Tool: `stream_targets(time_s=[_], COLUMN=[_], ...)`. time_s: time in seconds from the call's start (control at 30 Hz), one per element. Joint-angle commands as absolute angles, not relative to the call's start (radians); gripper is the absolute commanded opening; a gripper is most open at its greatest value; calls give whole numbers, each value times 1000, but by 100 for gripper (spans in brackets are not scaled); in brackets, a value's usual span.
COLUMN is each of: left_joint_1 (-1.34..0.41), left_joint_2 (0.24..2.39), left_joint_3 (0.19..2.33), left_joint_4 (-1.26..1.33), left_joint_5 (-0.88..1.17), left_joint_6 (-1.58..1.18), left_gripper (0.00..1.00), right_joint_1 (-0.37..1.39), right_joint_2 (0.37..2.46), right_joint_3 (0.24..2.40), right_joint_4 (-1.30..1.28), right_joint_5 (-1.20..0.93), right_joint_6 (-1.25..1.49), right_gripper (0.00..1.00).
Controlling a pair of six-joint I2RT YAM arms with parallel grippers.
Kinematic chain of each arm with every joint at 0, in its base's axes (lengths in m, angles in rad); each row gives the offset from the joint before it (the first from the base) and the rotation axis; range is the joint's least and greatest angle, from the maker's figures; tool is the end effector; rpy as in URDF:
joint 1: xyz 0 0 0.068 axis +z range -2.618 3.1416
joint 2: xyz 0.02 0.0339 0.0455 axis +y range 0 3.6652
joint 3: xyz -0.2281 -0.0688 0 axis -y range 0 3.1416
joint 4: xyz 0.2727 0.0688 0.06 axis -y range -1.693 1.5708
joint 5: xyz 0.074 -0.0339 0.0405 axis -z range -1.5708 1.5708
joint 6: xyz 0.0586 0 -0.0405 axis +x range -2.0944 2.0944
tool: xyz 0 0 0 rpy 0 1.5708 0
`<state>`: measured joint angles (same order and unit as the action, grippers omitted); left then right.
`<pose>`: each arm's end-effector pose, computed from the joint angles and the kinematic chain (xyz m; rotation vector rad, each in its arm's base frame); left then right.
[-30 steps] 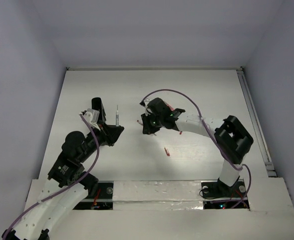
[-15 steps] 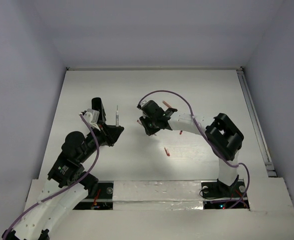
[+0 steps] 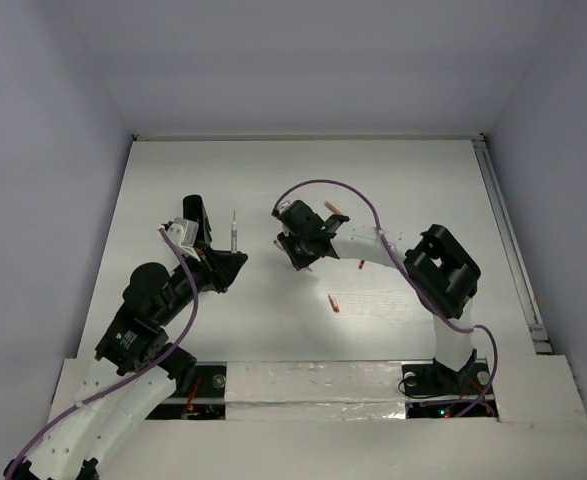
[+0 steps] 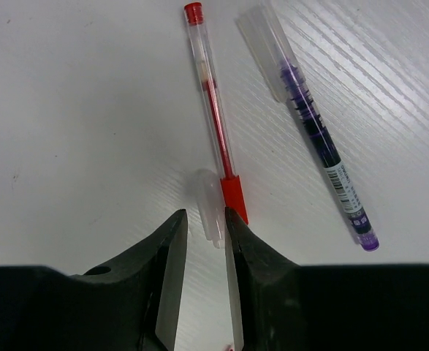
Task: Sort the stationery into containers
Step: Pick up the pen cap from the center of the board.
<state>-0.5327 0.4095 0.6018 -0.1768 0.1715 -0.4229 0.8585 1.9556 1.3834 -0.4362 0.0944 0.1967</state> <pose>0.1661 -0.1095 0.3174 0.2299 1.6085 -0.8795 0.2904 0.3279 0.1157 -0.8100 2.4670 0.2716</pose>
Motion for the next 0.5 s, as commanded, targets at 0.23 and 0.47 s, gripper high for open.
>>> stream_targets(time_s=[0.23, 0.47], left_joint_1=[-531, -531], left_joint_2=[413, 411], left_joint_3=[614, 614], left_joint_4=[-140, -140], left_joint_5=[173, 173], left_joint_6=[-407, -407], left_gripper=[0, 0], right_joint_1=[865, 885], right_joint_2=[1996, 2011], right_joint_3=[1447, 1462], right_joint_4=[-446, -465], right_joint_5=[101, 107], right_joint_6=[161, 158], right_gripper=[35, 34])
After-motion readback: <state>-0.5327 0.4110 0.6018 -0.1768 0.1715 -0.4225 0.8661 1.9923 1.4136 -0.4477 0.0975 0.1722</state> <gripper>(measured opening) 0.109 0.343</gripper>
